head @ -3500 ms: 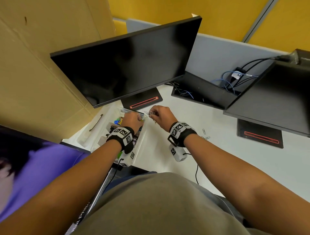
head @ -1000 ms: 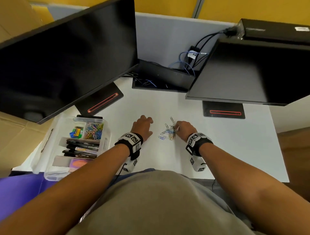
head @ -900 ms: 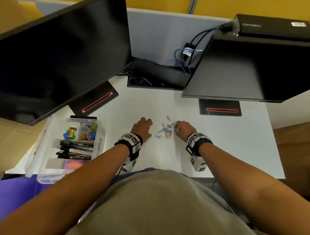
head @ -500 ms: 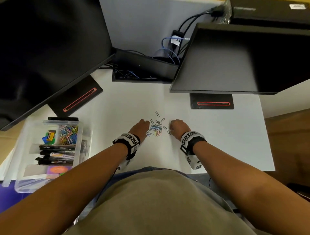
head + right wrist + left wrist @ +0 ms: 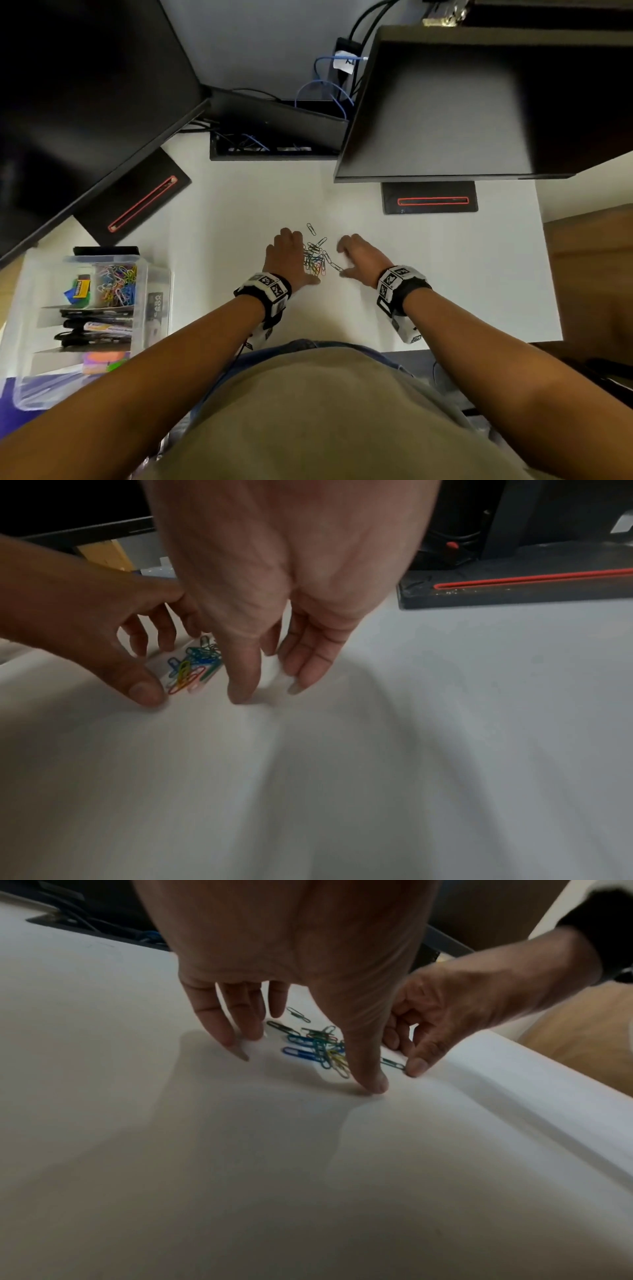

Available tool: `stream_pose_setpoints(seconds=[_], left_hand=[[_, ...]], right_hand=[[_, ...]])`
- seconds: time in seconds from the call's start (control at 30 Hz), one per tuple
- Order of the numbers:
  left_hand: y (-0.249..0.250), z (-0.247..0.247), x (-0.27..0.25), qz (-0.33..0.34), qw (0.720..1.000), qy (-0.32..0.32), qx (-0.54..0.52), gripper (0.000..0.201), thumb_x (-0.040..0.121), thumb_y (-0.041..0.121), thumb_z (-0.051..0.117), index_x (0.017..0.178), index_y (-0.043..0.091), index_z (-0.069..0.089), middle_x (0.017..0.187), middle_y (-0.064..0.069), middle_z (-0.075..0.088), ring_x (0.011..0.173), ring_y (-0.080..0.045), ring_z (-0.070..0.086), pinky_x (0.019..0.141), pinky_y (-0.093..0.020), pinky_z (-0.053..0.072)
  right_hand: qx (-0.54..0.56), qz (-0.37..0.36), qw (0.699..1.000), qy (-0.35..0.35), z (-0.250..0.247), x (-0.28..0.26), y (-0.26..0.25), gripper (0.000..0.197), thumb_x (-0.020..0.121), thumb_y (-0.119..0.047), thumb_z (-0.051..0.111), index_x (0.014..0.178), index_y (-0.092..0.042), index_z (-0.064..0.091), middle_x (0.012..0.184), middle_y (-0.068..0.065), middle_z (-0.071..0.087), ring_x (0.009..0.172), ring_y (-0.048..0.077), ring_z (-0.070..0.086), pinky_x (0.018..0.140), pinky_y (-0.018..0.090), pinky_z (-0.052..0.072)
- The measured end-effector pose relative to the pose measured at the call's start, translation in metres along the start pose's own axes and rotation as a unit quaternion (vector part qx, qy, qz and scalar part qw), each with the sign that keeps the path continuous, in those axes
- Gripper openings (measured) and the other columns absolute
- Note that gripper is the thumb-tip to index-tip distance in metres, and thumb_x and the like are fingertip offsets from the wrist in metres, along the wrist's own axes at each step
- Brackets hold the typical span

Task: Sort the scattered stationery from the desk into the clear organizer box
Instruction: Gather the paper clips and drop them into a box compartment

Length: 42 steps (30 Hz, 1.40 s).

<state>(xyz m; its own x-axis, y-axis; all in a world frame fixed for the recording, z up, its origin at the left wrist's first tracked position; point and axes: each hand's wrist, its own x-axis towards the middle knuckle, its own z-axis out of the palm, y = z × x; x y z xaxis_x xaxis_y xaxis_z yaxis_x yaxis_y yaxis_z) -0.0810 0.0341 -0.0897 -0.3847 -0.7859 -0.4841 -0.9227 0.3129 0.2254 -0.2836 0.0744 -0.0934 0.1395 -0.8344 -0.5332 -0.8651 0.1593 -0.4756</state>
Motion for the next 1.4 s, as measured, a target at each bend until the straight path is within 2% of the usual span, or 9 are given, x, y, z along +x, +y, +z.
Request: stream_pose_setpoints(seconds=[0.13,0.33,0.53,0.67,0.87,1.03,1.13,1.23,1.4], left_hand=[[0.010,0.001,0.008,0.011,1.000,-0.016,-0.001,0.094,0.063,0.056,0.083,0.127,0.006,0.035,0.127,-0.012,0.036,0.110,-0.028,0.044,0.086,-0.038,0.046],[0.004,-0.002,0.016,0.021,0.994,0.007,-0.107,0.050,0.081,0.022,0.076,0.116,0.006,0.045,0.118,-0.011,0.041,0.103,-0.028,0.048,0.074,-0.042,0.050],[-0.013,-0.001,0.017,0.043,0.991,0.038,-0.121,0.016,0.089,0.010,0.062,0.101,0.008,0.052,0.105,-0.009,0.047,0.090,-0.028,0.051,0.071,-0.046,0.050],[-0.018,-0.003,0.013,0.037,0.991,0.040,-0.126,0.033,0.085,0.019,0.068,0.113,0.010,0.053,0.112,-0.009,0.048,0.099,-0.026,0.051,0.077,-0.041,0.049],[-0.027,0.000,0.003,-0.029,0.995,0.047,-0.080,0.068,0.072,0.041,0.081,0.121,0.008,0.047,0.119,-0.011,0.046,0.104,-0.028,0.049,0.086,-0.040,0.046],[-0.028,0.005,0.000,-0.001,0.993,0.013,-0.120,0.067,0.073,0.025,0.083,0.126,0.005,0.046,0.123,-0.012,0.042,0.108,-0.028,0.049,0.087,-0.040,0.049],[-0.029,0.003,0.006,0.013,0.985,0.017,-0.171,0.051,0.079,0.014,0.077,0.122,0.006,0.050,0.121,-0.009,0.044,0.102,-0.026,0.053,0.083,-0.040,0.050],[-0.029,-0.001,0.011,0.045,0.984,0.027,-0.172,0.036,0.081,0.014,0.075,0.112,0.008,0.056,0.110,-0.007,0.049,0.090,-0.024,0.055,0.074,-0.033,0.046],[-0.024,-0.004,0.016,0.064,0.985,0.039,-0.154,0.017,0.086,0.015,0.069,0.100,0.008,0.061,0.099,-0.005,0.053,0.080,-0.025,0.055,0.071,-0.036,0.047]], right_hand=[[-0.003,-0.018,1.000,0.002,-0.001,0.000,0.001,0.040,0.081,-0.020,0.078,0.110,-0.013,0.052,0.106,0.004,0.048,0.085,0.021,0.053,0.079,0.038,0.048],[-0.007,-0.017,1.000,0.020,-0.004,0.011,-0.005,0.030,0.084,-0.025,0.075,0.105,-0.014,0.056,0.104,0.004,0.050,0.084,0.020,0.052,0.078,0.039,0.050],[-0.013,-0.047,0.997,0.053,-0.007,0.027,-0.018,0.051,0.080,-0.022,0.079,0.122,-0.015,0.052,0.115,0.006,0.045,0.099,0.023,0.052,0.079,0.040,0.052],[-0.060,-0.089,0.993,0.050,-0.009,0.034,-0.024,0.080,0.074,-0.022,0.084,0.143,-0.019,0.042,0.128,0.008,0.042,0.113,0.027,0.046,0.087,0.039,0.049],[-0.094,-0.114,0.989,0.008,-0.014,0.044,-0.037,0.083,0.076,-0.029,0.082,0.146,-0.011,0.040,0.131,0.010,0.043,0.117,0.028,0.045,0.098,0.039,0.044],[-0.096,-0.131,0.987,-0.015,-0.008,0.040,-0.040,0.089,0.072,-0.039,0.084,0.145,-0.011,0.041,0.130,0.008,0.045,0.116,0.024,0.043,0.099,0.034,0.041],[-0.093,-0.125,0.988,0.010,0.001,0.032,-0.040,0.079,0.073,-0.031,0.084,0.139,-0.009,0.047,0.125,0.009,0.048,0.112,0.025,0.046,0.095,0.037,0.043],[-0.061,-0.107,0.992,0.040,0.008,0.030,-0.042,0.052,0.080,-0.019,0.078,0.125,-0.005,0.056,0.117,0.011,0.052,0.108,0.028,0.050,0.089,0.040,0.045],[-0.056,-0.086,0.993,0.058,0.008,0.034,-0.043,0.015,0.088,-0.008,0.065,0.102,-0.002,0.063,0.103,0.013,0.055,0.099,0.029,0.053,0.078,0.043,0.048]])
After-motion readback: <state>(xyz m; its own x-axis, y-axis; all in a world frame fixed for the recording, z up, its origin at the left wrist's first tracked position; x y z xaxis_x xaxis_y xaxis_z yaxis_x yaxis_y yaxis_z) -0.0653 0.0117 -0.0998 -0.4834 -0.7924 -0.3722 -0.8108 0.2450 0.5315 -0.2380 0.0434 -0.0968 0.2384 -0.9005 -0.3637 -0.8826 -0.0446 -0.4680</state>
